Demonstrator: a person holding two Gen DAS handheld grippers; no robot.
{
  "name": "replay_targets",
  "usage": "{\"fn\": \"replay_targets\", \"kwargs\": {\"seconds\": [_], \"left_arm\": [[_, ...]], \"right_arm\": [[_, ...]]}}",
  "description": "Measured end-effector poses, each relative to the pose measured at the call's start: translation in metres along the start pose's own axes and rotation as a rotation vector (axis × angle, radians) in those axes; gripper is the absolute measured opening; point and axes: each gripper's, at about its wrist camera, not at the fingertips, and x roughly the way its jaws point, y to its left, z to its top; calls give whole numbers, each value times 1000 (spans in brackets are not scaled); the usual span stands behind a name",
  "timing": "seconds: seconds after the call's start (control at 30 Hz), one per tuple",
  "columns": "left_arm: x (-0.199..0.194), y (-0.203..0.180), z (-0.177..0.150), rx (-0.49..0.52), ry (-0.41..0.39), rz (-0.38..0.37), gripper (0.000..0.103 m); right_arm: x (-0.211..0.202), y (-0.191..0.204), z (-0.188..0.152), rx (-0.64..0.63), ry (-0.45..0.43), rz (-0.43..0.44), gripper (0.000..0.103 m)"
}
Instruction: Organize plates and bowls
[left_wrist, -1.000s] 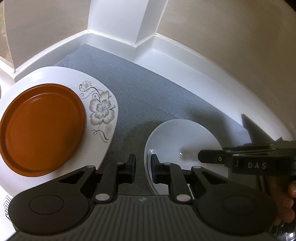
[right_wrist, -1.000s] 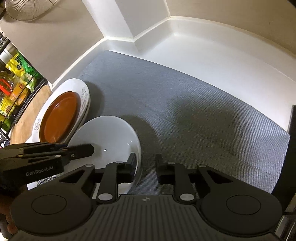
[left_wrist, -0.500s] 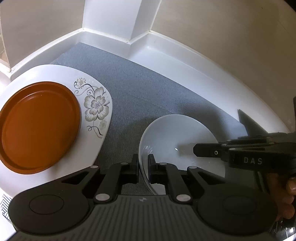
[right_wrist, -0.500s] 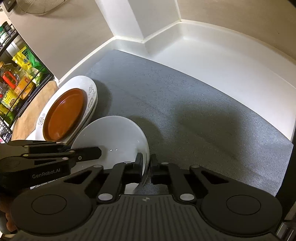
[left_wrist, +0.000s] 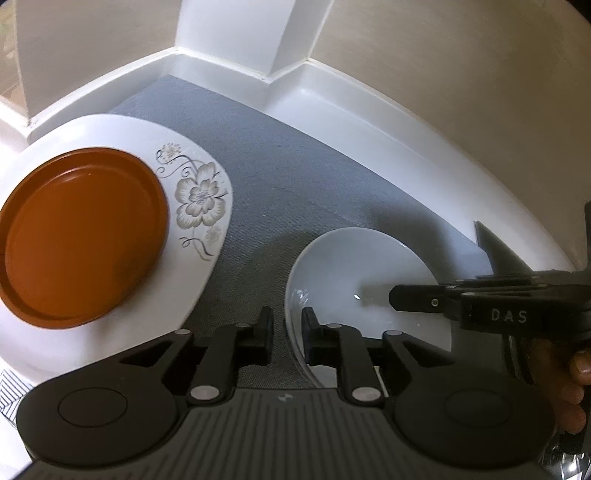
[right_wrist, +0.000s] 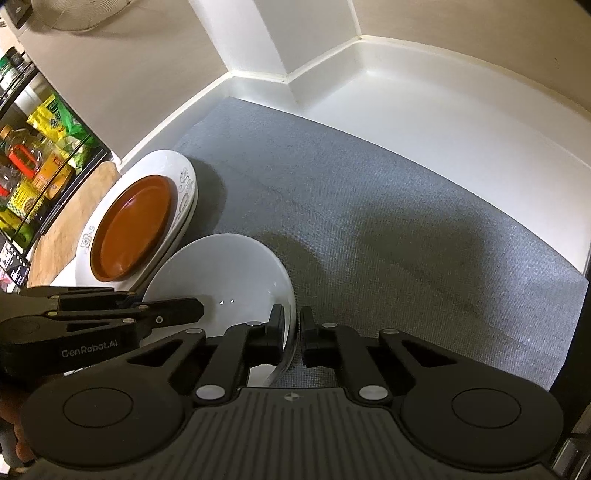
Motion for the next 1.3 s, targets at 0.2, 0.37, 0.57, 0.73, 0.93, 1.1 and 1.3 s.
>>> {"fn": "replay_targets", "kwargs": {"seconds": [0.2,0.37,0.57,0.73,0.93,1.1,1.3], "left_arm": [[-2,2,0,-8,5,-17,15],[-6,-2,-1,9,-2,-15,13],[-14,-2,-4,25,-39,20,24],[-16,-7,-7,61,-60,57,26],[-17,-10,-10,69,-58,56,23],[-18,-7,-10,44,-56,31,16],[-17,-13,-10,63,-58,28,7]], "right_arm": [[-1,0,-1,4,0,-9,14],[0,2,-2,3,2,-10,14],[-1,2,-4,-7,17,-5,14],[-3,2,-9,-9,21,3,14],[-4,1,-9,-9,20,5,14],[-1,3,-8,-26,34,5,14],[1,4,-9,-29,34,3,13]]}}
